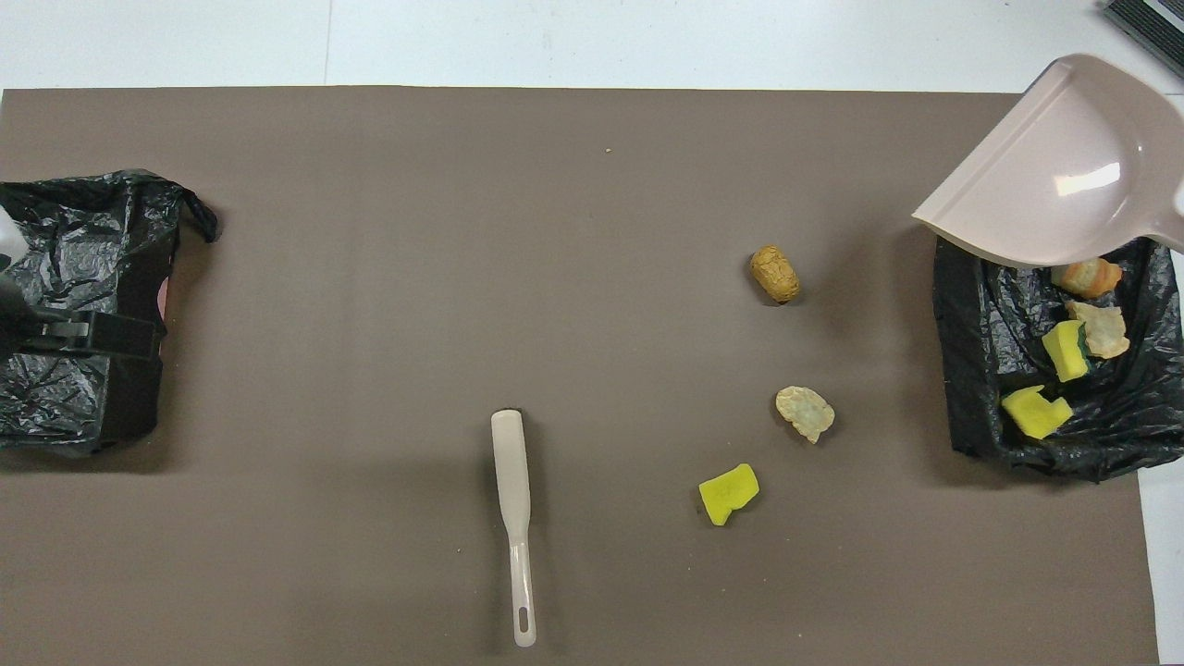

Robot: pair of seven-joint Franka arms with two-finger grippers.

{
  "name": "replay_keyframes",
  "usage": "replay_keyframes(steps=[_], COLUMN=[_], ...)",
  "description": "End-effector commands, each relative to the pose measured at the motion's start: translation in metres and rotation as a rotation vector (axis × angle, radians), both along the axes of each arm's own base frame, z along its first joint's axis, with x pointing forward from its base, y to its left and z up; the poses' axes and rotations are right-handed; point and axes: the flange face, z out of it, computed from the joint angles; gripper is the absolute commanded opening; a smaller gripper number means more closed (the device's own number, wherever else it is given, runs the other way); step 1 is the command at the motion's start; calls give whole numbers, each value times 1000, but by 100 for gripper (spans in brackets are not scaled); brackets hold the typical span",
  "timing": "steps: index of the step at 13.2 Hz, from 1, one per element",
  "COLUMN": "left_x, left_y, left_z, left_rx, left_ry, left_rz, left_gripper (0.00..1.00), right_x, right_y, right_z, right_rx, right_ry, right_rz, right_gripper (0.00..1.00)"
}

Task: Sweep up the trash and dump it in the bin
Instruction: 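Bring the empty dustpan back to the table center with the right gripper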

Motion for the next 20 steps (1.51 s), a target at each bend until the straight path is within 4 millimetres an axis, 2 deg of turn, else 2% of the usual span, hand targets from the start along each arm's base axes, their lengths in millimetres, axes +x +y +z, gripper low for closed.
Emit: replay_keyframes(steps=[1, 4, 7, 9, 11, 13, 14, 15, 16, 18, 20], left_x=[-1, -1, -1, -2, -1, -2, -1, -1, -1, -1, -2], left_y=[4, 4, 4, 4, 4, 4, 4, 4, 4, 4, 4], left_z=[5, 5, 5, 6, 5, 6, 5, 5, 5, 5, 6], left_rx=[2, 2, 2, 2, 2, 2, 2, 2, 2, 2, 2], left_ry=[1, 1, 1, -1, 1, -1, 1, 1, 1, 1, -1], left_rz=[4, 4, 3, 3, 4, 3, 3, 3, 3, 3, 3], left_gripper=[100, 100, 100, 100, 100, 100, 100, 100, 100, 100, 100], right_x=[4, 8, 21, 37, 53, 60, 66, 73, 76, 72, 70], right_y=[43, 135, 206, 266, 296, 335, 357, 366, 378, 416, 461], right_z=[1, -9, -39, -56, -71, -85, -105, -119, -127, -152, -185], right_rx=[63, 110, 170, 194, 216, 247, 247, 254, 265, 285, 307], right_ry=[-51, -98, -129, -156, -171, -180, -177, -171, -179, -197, -210], right_rz=[-87, -191, -367, -453, -510, -572, -617, -647, -658, -704, -743], right_gripper=[0, 0, 0, 0, 0, 0, 0, 0, 0, 0, 0])
